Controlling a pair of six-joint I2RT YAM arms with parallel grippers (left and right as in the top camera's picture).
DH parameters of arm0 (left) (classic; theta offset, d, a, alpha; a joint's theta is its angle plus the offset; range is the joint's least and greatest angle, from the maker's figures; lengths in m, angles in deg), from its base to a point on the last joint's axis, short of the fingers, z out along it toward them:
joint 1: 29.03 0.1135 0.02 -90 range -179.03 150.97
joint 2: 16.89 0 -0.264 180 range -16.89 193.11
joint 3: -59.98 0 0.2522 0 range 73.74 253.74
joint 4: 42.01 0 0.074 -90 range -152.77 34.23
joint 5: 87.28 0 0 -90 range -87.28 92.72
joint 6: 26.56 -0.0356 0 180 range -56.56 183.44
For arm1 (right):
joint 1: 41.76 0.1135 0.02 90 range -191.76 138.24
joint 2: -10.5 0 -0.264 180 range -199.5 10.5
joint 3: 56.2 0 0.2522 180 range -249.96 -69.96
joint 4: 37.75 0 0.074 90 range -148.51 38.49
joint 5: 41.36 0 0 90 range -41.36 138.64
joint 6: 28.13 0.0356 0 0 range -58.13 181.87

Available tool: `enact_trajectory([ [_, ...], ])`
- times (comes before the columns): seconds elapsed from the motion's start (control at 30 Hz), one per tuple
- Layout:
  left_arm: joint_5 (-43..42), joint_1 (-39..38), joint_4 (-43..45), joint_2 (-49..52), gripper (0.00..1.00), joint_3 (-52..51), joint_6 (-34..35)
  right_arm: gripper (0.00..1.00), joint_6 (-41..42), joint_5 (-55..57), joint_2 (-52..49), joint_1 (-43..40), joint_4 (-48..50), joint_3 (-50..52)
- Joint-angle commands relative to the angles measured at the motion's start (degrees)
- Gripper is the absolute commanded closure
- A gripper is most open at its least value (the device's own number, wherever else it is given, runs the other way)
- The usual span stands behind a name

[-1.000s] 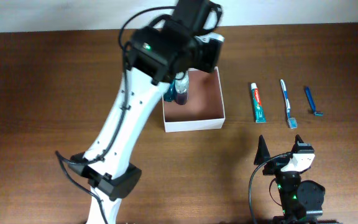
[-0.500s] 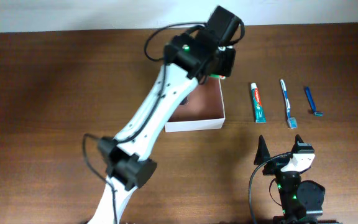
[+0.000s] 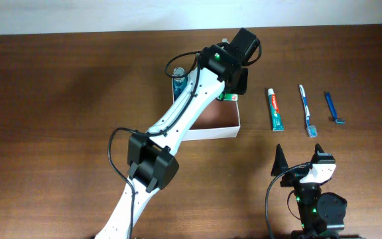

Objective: Pack container
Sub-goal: 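Lower the soap bar into the box's right side and release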

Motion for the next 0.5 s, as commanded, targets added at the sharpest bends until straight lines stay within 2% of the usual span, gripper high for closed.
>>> enact_trajectory([
  [0.0, 3.0, 0.5, 0.0, 0.0, 0.67, 0.3, 2.0, 0.01, 0.0, -0.3, 0.4, -0.5, 0.0, 0.5],
  [0.23, 6.6, 0.5, -2.6, 0.2, 0.66, 0.3, 6.3, 0.02, 0.0, -0.3, 0.4, -0.5, 0.0, 0.5],
  [0.47, 6.5, 0.5, -2.5, 0.3, 0.66, 0.2, 6.6, 0.02, 0.0, -0.3, 0.4, -0.5, 0.0, 0.5],
])
